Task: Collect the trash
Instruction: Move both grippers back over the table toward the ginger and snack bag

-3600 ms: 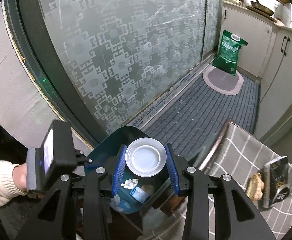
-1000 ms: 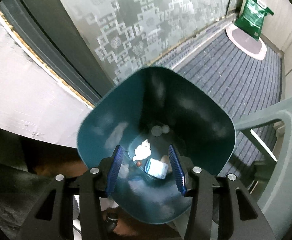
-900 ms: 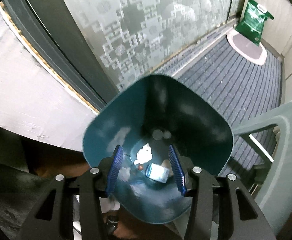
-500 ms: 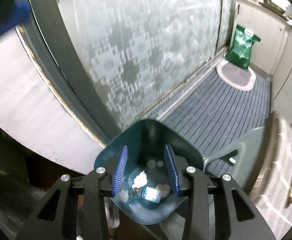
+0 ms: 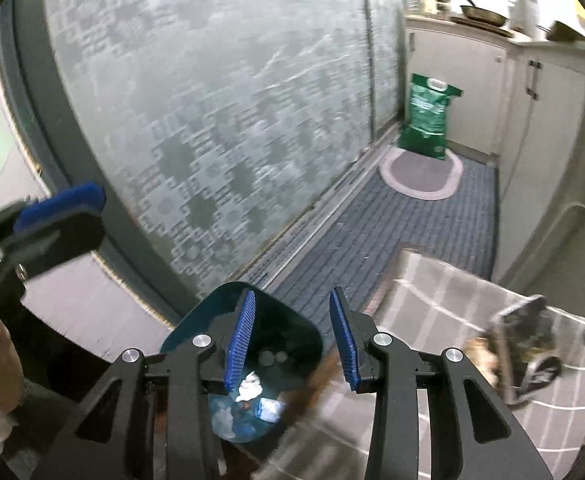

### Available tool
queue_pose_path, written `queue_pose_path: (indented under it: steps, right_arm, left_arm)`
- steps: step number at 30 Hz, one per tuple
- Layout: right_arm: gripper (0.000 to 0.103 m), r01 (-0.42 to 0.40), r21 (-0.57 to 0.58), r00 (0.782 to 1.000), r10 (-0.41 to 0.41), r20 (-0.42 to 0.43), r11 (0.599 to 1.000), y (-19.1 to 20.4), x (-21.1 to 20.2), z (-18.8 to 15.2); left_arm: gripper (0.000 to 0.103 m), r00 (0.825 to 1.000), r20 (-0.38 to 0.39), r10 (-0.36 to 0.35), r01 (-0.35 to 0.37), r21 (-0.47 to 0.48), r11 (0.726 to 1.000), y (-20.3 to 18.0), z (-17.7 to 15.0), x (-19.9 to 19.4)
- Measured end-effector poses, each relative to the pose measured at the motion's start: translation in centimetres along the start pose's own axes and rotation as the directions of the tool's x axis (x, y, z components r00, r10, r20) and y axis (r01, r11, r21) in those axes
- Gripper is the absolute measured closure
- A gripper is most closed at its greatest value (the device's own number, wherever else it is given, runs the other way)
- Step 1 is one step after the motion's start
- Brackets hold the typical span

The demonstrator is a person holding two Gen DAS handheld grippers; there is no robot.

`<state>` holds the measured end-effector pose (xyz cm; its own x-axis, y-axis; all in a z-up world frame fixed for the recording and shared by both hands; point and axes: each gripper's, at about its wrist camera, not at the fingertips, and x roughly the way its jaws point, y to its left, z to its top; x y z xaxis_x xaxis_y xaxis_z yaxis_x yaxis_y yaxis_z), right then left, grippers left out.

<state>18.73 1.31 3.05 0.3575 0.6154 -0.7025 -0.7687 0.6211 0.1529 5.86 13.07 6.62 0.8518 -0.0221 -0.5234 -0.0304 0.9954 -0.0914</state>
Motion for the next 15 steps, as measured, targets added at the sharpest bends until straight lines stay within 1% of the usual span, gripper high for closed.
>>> queue_pose_path:
  steps: [2,5,7,9,11,15]
  right_arm:
    - [0.063,0.024,0.011,1.0,-0.024,0.013,1.0,-1.5,-0.8,-0.1]
    - [0.054,0.062,0.018,0.998,-0.063,0.022,0.998,-3.7,-1.6,-0.4]
    - [0.051,0.085,0.011,0.996,-0.086,0.027,0.996,-5.0,-2.1,-0.6]
    - [0.043,0.112,0.004,0.993,-0.112,0.03,0.994,-6.3,-2.7,-0.8]
    - [0.039,0.126,-0.001,0.991,-0.126,0.032,0.992,-7.4,-3.2,-1.1]
    - [0.036,0.146,-0.008,0.989,-0.146,0.02,0.989,-9.8,-3.9,-1.9]
  left_arm:
    - [0.064,1.0,-0.007,-0.014,0.014,0.012,1.0,-0.8,0.0,0.6]
    - [0.063,0.999,-0.029,-0.032,0.032,0.026,0.999,-2.1,-0.2,2.0]
    - [0.063,0.998,-0.044,-0.043,0.045,0.032,0.998,-2.9,-0.3,3.1]
    - [0.063,0.997,-0.058,-0.053,0.055,0.035,0.998,-3.5,-0.4,3.9]
    - [0.063,0.995,-0.072,-0.065,0.068,0.038,0.997,-4.2,-0.5,4.8]
    - [0.062,0.991,-0.102,-0.082,0.087,0.051,0.995,-5.3,-0.6,6.5]
